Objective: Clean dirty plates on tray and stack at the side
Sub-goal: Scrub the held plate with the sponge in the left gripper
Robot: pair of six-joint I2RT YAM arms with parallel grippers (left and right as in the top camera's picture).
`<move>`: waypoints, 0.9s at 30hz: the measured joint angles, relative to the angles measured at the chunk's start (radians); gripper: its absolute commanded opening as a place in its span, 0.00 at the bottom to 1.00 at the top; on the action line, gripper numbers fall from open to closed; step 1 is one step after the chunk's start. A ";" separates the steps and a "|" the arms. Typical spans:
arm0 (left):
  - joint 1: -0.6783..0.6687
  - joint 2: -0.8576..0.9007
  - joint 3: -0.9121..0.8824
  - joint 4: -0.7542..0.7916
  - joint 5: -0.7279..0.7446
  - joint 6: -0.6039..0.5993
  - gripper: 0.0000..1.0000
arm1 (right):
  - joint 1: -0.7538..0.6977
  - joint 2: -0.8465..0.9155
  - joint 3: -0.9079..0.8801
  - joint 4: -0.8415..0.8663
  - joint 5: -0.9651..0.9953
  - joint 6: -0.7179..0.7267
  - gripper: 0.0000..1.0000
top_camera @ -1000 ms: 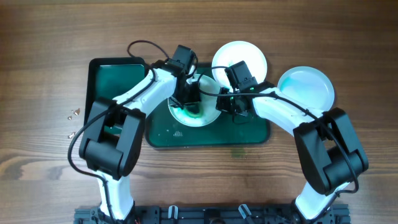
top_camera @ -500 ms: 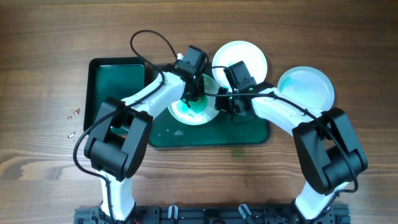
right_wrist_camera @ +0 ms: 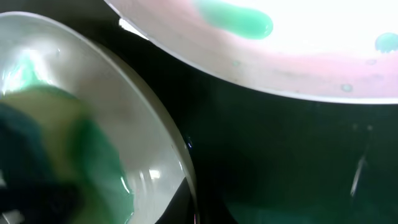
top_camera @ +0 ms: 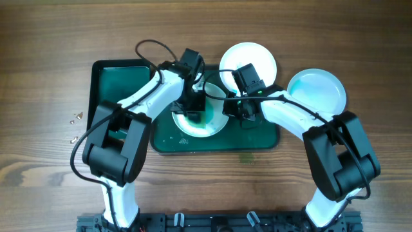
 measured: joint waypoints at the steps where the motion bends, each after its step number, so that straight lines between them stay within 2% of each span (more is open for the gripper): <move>1: -0.005 0.002 -0.007 0.024 0.062 0.023 0.04 | 0.000 0.000 0.000 -0.001 0.000 0.000 0.04; 4: -0.016 0.011 -0.016 0.114 0.163 0.056 0.04 | 0.000 0.000 0.000 -0.001 0.000 0.000 0.04; 7: -0.023 0.016 -0.019 0.195 0.172 0.058 0.04 | 0.000 0.000 0.000 -0.002 -0.001 0.000 0.04; 13: -0.026 0.014 -0.016 0.211 -0.072 -0.077 0.04 | 0.002 0.003 0.000 0.010 -0.012 0.002 0.04; 15: -0.025 0.003 -0.002 0.137 -0.249 -0.185 0.04 | 0.006 0.005 0.000 0.014 -0.021 0.002 0.04; 20: -0.002 -0.001 0.009 0.015 -0.355 -0.245 0.04 | 0.006 0.006 0.000 0.013 -0.031 0.002 0.04; 23: 0.013 -0.002 0.014 -0.068 -0.319 -0.223 0.04 | 0.006 0.006 0.000 0.010 -0.034 0.001 0.04; 27: 0.039 -0.001 0.011 -0.148 -0.102 -0.055 0.04 | 0.006 0.006 0.000 0.004 -0.034 -0.003 0.04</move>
